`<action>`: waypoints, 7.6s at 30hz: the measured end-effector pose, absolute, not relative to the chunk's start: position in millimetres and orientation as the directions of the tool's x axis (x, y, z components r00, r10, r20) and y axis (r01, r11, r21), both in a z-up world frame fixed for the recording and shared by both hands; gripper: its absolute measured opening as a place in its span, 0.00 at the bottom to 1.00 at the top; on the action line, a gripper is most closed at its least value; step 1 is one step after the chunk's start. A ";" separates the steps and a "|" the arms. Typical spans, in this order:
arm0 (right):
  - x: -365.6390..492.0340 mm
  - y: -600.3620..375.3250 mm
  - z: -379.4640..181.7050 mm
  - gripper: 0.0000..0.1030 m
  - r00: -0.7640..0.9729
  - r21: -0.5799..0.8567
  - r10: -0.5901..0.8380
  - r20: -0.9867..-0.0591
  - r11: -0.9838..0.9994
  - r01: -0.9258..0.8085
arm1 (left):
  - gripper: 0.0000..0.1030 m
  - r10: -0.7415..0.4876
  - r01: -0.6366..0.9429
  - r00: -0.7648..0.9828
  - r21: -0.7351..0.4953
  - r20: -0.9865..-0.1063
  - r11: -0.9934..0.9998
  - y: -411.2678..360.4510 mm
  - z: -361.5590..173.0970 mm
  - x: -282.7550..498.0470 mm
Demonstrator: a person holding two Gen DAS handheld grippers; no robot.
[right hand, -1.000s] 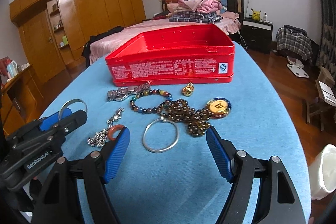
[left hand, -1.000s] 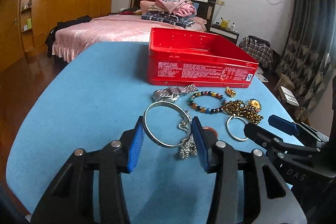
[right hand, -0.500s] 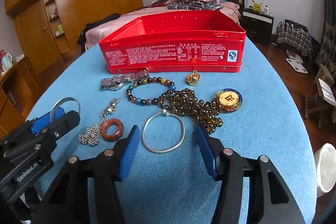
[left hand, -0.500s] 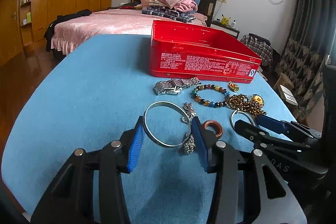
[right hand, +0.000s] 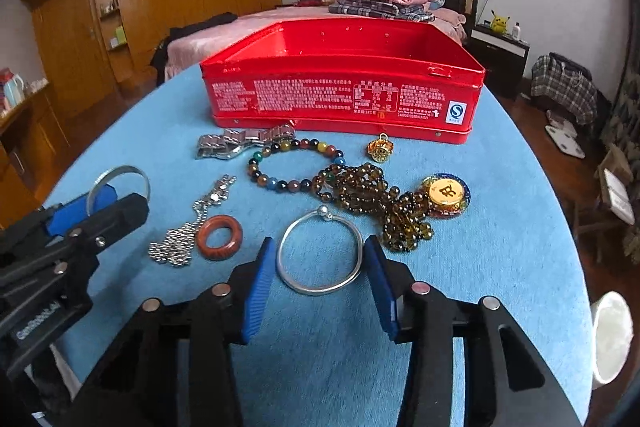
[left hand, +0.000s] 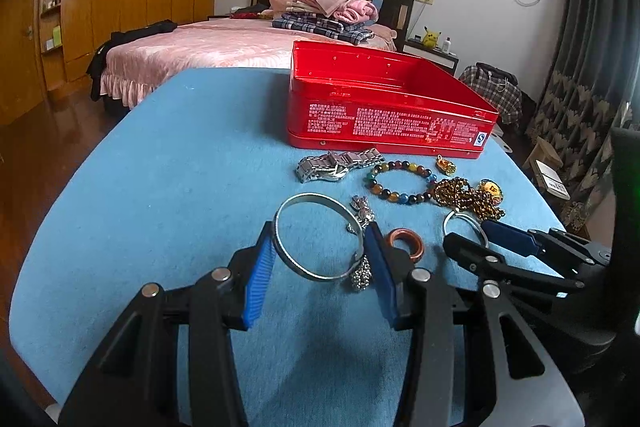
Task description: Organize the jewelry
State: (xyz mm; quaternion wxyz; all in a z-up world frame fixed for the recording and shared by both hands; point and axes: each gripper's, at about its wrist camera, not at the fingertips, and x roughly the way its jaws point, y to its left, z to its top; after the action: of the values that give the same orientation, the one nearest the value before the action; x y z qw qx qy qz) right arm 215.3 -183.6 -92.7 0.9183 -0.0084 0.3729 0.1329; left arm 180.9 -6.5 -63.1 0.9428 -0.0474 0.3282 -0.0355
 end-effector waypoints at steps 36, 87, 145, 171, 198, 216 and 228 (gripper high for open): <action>310.6 -228.4 19.0 0.44 0.818 0.127 0.281 -0.502 0.959 -0.251 | 0.42 -0.176 0.132 0.864 -0.125 -0.473 0.983 -34.8 19.7 300.5; 186.4 -230.2 -56.7 0.78 0.832 0.146 0.249 -0.495 0.968 -0.203 | 0.72 -0.113 0.093 0.766 -0.064 -0.633 0.994 -22.4 -65.3 180.5; 215.3 -142.6 -84.7 0.61 0.696 0.129 0.303 -0.651 0.948 -0.292 | 0.19 -0.055 -0.038 0.788 -0.138 -0.613 0.990 49.7 -72.3 189.8; 209.0 -153.7 -79.4 0.28 0.687 0.135 0.307 -0.659 0.947 -0.293 | 0.19 -0.118 0.028 0.783 -0.154 -0.611 0.988 34.1 -64.6 182.4; 228.1 -228.3 4.7 0.28 0.789 0.124 0.318 -0.525 0.946 -0.299 | 0.19 -0.209 0.121 0.869 -0.217 -0.448 0.969 -16.3 20.6 206.0; 320.1 -222.6 27.3 0.28 0.811 0.135 0.323 -0.488 0.946 -0.295 | 0.19 -0.248 0.176 0.890 -0.213 -0.382 0.961 -28.7 55.7 290.1; 372.6 -211.9 9.4 0.28 0.797 0.114 0.297 -0.526 0.953 -0.280 | 0.19 -0.242 0.177 0.860 -0.182 -0.449 0.967 -25.6 32.1 347.4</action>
State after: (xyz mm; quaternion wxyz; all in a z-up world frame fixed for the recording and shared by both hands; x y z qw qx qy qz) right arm 372.6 -211.9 9.4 0.9478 0.0155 0.2798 0.1522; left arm 347.4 -25.6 32.1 0.9621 -0.0675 0.2408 -0.1088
